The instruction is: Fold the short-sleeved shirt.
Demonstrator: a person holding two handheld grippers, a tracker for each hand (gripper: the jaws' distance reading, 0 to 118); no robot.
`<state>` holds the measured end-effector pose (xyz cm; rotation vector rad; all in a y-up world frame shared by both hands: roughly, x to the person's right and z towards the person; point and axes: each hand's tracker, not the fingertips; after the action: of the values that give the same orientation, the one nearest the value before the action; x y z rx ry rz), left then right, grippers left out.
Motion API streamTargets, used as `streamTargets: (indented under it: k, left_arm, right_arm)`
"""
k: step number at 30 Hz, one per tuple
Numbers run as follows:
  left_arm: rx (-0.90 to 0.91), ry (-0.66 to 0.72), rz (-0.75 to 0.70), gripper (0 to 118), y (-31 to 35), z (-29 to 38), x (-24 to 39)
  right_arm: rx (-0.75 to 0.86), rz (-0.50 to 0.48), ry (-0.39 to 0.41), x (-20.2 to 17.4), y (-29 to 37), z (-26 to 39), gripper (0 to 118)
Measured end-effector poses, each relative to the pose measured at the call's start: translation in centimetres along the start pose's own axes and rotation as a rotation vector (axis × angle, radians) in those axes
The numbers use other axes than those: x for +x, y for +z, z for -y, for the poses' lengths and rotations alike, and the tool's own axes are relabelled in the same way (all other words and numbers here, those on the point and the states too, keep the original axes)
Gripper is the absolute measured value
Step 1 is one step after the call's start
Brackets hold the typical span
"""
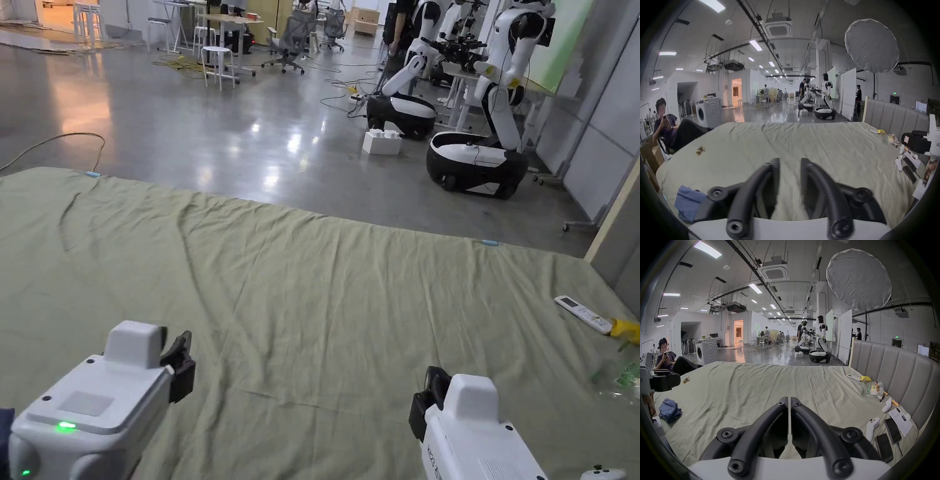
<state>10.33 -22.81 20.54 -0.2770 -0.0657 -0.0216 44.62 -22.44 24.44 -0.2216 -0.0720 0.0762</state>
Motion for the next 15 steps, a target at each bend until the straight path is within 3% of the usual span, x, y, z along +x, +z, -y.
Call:
streamTargets:
  k: [6, 15]
  left_arm:
    - [0.051, -0.012, -0.046, 6, 0.4, -0.4, 1.6]
    - [0.069, 0.036, -0.066, 6, 0.5, -0.8, 1.0]
  right_arm:
    - [0.026, 0.011, -0.023, -0.2, 0.4, -0.5, 3]
    - [0.043, 0.023, -0.047, -0.2, 0.5, -0.9, 3]
